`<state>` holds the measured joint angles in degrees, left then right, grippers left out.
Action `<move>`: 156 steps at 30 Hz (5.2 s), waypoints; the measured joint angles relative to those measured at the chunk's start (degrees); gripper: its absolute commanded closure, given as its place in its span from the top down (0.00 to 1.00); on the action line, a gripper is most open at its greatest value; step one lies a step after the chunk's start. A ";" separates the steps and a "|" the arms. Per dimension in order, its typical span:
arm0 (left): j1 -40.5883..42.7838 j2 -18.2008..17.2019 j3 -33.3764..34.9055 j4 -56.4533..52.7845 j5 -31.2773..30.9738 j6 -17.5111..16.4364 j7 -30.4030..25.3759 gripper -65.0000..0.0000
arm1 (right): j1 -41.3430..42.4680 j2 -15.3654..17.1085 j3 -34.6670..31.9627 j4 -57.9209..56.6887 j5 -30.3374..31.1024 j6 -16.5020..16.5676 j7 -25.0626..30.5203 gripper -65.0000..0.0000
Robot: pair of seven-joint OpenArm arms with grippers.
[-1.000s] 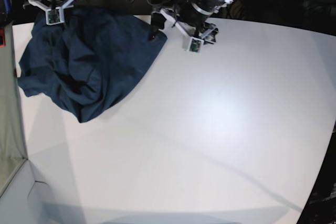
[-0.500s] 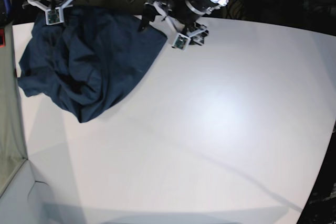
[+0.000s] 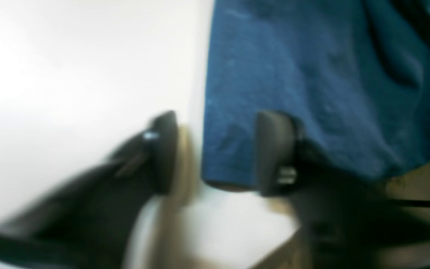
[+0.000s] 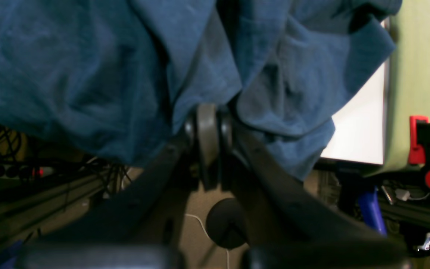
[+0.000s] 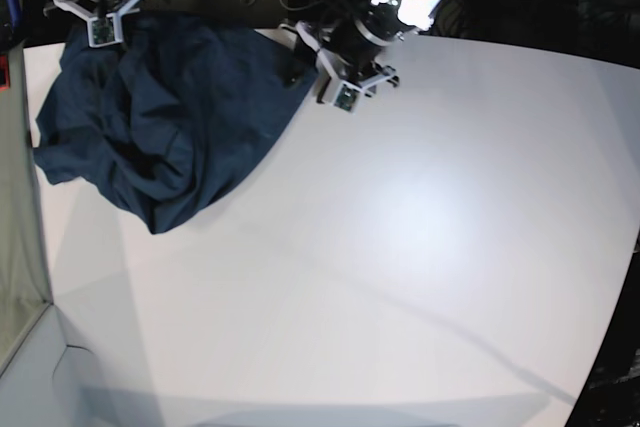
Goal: Layout the t-shirt on the table in an organized manner, then fold the t-shirt properly
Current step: 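Grasp the navy t-shirt fabric with both grippers, then lift the shirt with both grippers and spread it across the table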
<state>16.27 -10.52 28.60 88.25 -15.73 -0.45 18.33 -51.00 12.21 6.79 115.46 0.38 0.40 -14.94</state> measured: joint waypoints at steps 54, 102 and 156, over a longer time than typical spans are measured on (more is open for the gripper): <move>-14.40 -0.11 -27.61 3.63 0.00 0.26 19.12 0.01 | 24.39 -4.00 -1.18 -0.13 -0.15 15.06 -21.53 0.60; -18.82 -3.08 -41.62 9.64 -0.22 0.22 19.71 0.01 | 62.20 -0.92 -4.04 -24.24 -0.46 23.10 -29.40 0.00; -40.35 -8.52 -41.88 1.55 -0.57 0.02 18.43 0.02 | 87.71 -3.56 2.32 -48.57 -0.50 21.66 -17.20 0.00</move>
<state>-24.08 -19.05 -13.28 89.80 -16.29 -0.43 36.75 36.71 8.64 9.10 66.89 -0.12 22.06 -32.14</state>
